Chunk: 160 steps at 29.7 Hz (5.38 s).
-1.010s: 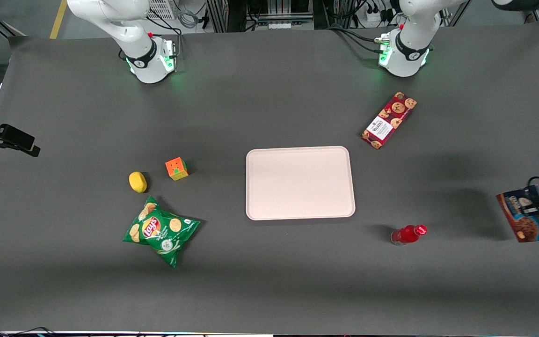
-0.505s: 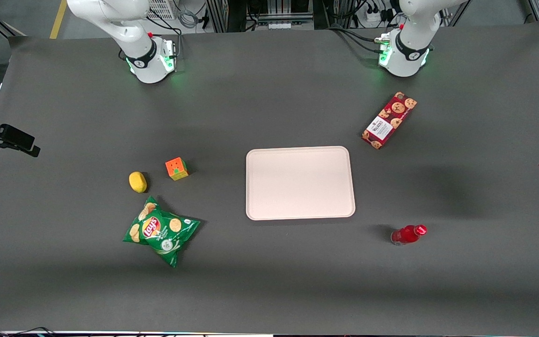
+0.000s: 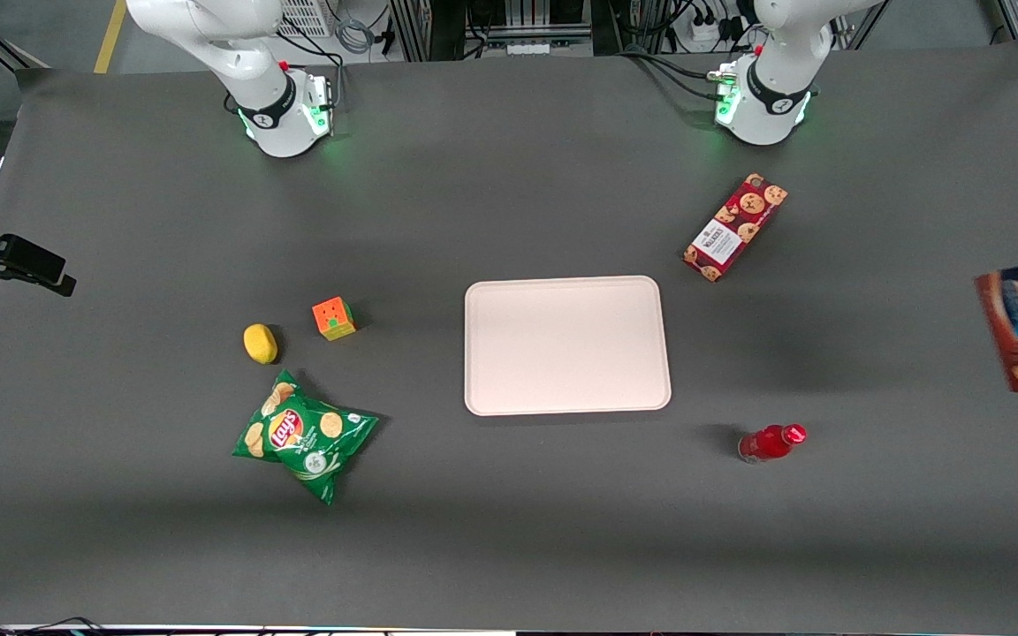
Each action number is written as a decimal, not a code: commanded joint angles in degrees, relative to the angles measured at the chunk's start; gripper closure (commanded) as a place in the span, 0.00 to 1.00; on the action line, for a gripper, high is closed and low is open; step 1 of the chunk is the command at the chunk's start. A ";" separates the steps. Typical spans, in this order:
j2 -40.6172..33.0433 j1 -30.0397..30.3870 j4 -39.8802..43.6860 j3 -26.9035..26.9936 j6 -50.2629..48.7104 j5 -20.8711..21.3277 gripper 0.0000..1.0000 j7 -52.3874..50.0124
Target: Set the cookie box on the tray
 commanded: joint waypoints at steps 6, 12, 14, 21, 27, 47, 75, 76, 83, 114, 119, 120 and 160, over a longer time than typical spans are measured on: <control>-6.46 -0.11 -8.21 -9.25 4.00 -0.42 0.96 -8.78; -17.70 -0.11 -23.75 -12.24 14.53 -1.21 0.98 -8.87; -20.87 -0.28 -28.94 -12.94 17.97 -1.65 0.98 -8.87; -25.54 -0.55 -39.24 -18.56 26.06 -3.67 0.98 -11.85; -25.02 -0.64 -45.22 -24.37 35.02 -3.67 0.98 -17.22; -11.49 -0.73 -55.33 -24.46 58.14 8.63 0.97 -17.66; 5.48 -2.92 -48.48 -20.06 54.81 29.37 1.00 -35.68; 5.66 -3.18 -48.48 -20.06 54.81 29.55 1.00 -35.59; 6.54 -4.15 -48.39 -20.06 55.25 31.39 1.00 -35.85; 12.25 -4.68 -45.75 -19.71 59.03 35.53 0.00 -36.12; 12.25 -4.68 -45.75 -19.71 59.03 35.53 0.00 -36.29; 12.25 -4.68 -45.75 -19.71 59.03 35.53 0.00 -36.29; -5.84 -3.18 -10.60 -8.84 11.39 14.81 0.00 6.24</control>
